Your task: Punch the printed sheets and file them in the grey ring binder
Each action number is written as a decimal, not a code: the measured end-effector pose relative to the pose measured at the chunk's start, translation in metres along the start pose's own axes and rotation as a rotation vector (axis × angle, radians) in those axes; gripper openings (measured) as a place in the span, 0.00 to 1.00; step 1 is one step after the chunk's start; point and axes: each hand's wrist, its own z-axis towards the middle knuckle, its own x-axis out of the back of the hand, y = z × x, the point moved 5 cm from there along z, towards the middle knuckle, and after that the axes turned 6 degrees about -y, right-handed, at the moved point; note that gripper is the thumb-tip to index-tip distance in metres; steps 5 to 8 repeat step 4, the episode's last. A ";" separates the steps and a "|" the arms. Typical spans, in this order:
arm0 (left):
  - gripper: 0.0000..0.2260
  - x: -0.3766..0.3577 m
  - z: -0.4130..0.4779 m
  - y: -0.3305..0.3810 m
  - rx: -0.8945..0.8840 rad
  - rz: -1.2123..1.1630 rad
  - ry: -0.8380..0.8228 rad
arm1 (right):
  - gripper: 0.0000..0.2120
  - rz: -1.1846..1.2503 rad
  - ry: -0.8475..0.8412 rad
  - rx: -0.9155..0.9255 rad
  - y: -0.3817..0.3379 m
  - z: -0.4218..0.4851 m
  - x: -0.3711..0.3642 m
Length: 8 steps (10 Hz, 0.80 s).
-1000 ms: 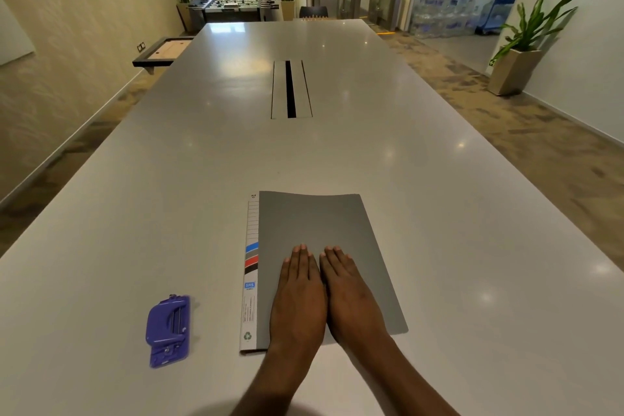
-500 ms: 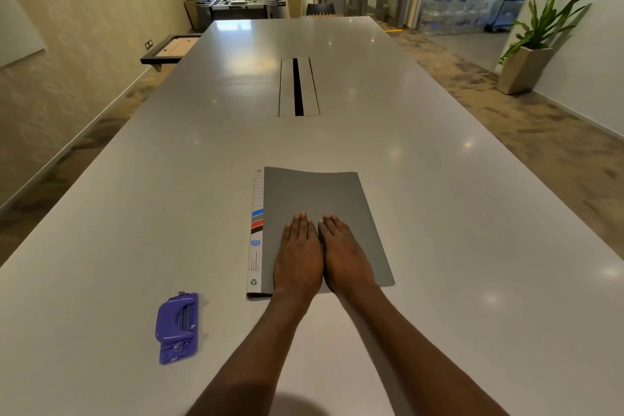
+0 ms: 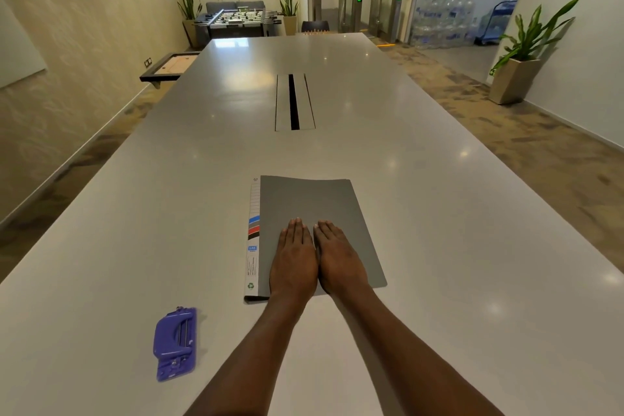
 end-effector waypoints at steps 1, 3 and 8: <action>0.30 0.001 0.000 -0.002 0.008 -0.021 0.015 | 0.30 -0.013 -0.013 -0.026 -0.002 0.000 0.002; 0.31 0.008 -0.003 0.002 -0.022 -0.037 0.047 | 0.35 -0.172 -0.041 -0.052 -0.001 -0.002 -0.002; 0.32 0.010 -0.001 0.003 -0.035 -0.038 0.093 | 0.40 -0.230 0.026 -0.067 0.003 0.002 -0.008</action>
